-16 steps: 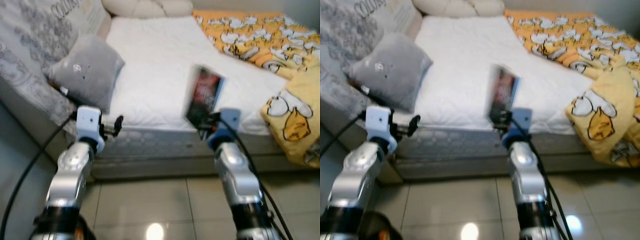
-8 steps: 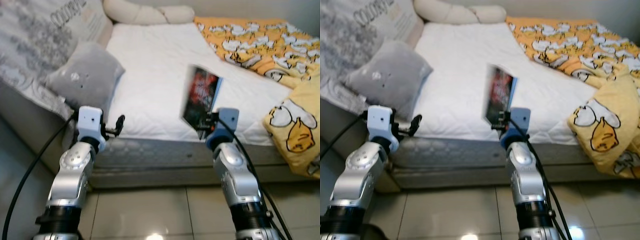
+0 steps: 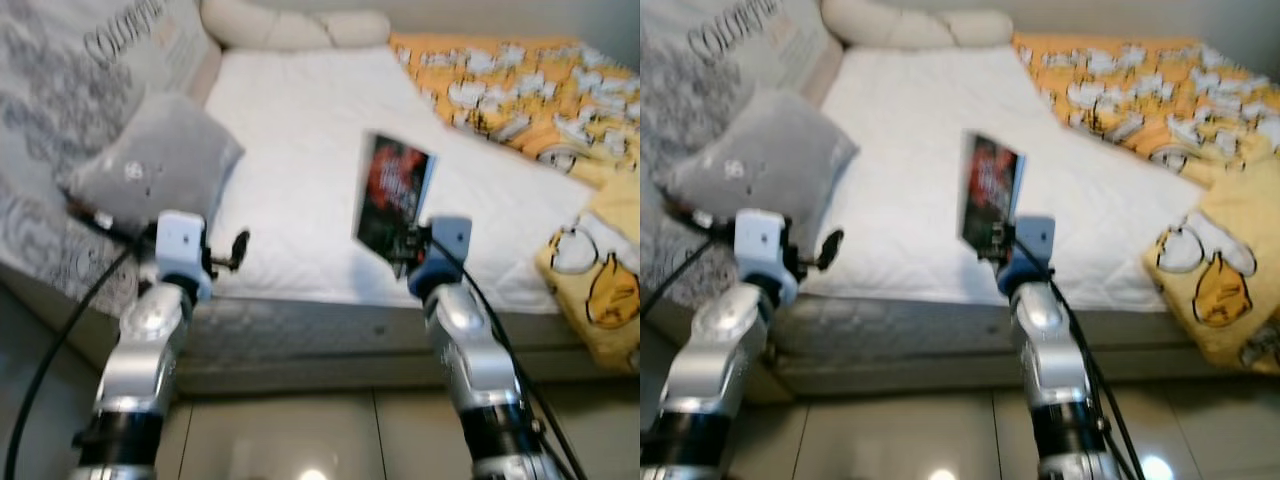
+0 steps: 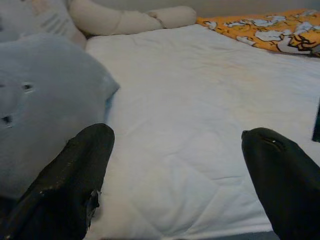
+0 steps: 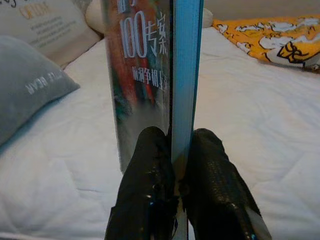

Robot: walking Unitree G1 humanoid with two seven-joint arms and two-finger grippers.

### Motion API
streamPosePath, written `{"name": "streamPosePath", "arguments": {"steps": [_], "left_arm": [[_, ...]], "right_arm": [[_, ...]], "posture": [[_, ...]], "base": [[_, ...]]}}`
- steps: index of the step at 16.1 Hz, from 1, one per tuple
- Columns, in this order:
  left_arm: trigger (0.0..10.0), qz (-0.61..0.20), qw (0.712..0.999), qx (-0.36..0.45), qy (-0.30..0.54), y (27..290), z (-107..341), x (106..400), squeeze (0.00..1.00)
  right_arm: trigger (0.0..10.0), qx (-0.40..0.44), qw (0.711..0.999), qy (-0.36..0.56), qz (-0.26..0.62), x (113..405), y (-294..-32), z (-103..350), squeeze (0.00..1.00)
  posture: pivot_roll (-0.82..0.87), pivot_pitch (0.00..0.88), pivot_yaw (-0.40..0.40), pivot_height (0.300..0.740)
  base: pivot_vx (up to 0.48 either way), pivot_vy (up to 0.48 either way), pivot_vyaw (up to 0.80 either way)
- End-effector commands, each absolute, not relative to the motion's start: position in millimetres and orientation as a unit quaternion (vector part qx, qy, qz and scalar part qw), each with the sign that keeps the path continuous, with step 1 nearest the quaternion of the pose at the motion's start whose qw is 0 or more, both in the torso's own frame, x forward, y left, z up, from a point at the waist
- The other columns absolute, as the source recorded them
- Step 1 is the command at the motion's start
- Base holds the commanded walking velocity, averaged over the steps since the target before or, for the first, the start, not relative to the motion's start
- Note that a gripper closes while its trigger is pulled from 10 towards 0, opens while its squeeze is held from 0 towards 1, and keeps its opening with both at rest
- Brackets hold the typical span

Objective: Clean up the room

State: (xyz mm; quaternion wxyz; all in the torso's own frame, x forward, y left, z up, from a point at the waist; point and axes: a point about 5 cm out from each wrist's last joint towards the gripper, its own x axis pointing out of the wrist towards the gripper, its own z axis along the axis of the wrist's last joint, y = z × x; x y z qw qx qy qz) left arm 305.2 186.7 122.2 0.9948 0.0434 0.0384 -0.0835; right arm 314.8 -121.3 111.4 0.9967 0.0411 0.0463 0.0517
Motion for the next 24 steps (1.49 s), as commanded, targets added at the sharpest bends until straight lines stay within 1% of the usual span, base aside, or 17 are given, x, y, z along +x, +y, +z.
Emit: {"name": "streamPosePath", "arguments": {"steps": [1,4,8,18,20,23,24], "left_arm": [[10.0,-0.092,0.994,0.041,0.034,180.3,123.9,306.1,0.0],[10.0,-0.092,0.994,0.041,0.034,180.6,124.1,306.4,0.0],[10.0,-0.093,0.994,0.041,0.035,180.3,124.1,306.7,0.0],[10.0,-0.097,0.994,0.042,0.036,179.7,122.4,306.1,0.0],[10.0,-0.098,0.994,0.042,0.036,179.0,122.0,305.8,0.0],[10.0,-0.099,0.994,0.042,0.036,178.4,121.6,305.5,0.0],[10.0,-0.1,0.993,0.043,0.036,177.8,121.6,305.4,0.0]], "right_arm": [[10.0,0.026,0.998,0.022,0.043,317.7,-130.6,122.2,0.0],[10.0,0.014,0.998,0.023,0.06,316.8,-125.3,121.5,0.0],[10.0,0.021,0.998,0.028,0.047,317.0,-129.3,119.8,0.0],[10.0,0.016,0.998,0.03,0.056,316.2,-126.9,118.5,0.0],[10.0,0.0,0.997,0.027,0.068,315.5,-124.4,119.1,0.0],[10.0,-0.01,0.997,0.022,0.077,314.7,-122.1,120.4,0.0],[10.0,0.003,0.997,0.026,0.072,314.6,-123.1,119.0,0.0]], "posture": [[0.07,0.0,-0.01,0.74],[0.07,0.0,-0.009,0.74],[0.07,0.0,-0.01,0.74],[0.07,0.0,-0.009,0.74],[0.07,0.0,-0.009,0.74],[0.07,0.0,-0.01,0.74],[0.07,0.0,-0.011,0.74]], "base": [[0.375,0.0,0.0],[0.371,0.0,0.8],[0.373,0.0,0.0],[0.372,0.0,0.0],[0.371,0.0,0.0],[0.372,0.0,0.68],[0.371,0.0,0.0]]}}
